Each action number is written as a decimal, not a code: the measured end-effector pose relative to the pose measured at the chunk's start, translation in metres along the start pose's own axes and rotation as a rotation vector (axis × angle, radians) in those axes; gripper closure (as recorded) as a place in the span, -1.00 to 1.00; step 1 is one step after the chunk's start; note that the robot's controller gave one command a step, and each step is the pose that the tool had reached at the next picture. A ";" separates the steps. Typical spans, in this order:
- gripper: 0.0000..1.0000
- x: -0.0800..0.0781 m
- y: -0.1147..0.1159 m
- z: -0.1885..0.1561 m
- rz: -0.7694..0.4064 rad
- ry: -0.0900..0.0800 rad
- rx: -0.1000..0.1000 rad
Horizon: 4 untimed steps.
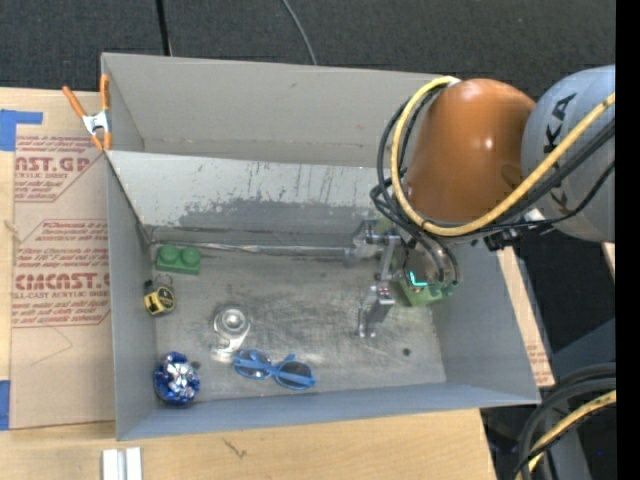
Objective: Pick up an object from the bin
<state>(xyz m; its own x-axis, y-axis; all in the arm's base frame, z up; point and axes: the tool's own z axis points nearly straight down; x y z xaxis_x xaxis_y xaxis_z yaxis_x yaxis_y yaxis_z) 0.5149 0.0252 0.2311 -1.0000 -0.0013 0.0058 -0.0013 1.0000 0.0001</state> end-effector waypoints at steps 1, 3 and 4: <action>-1.00 0.021 0.032 0.153 -0.082 -0.005 0.000; 1.00 0.030 0.051 0.156 -0.196 -0.009 0.001; 1.00 -0.007 -0.026 -0.008 -0.312 -0.017 0.004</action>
Offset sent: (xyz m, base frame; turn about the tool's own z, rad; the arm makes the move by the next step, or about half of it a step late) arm -0.0207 0.0308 -0.1499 -0.0796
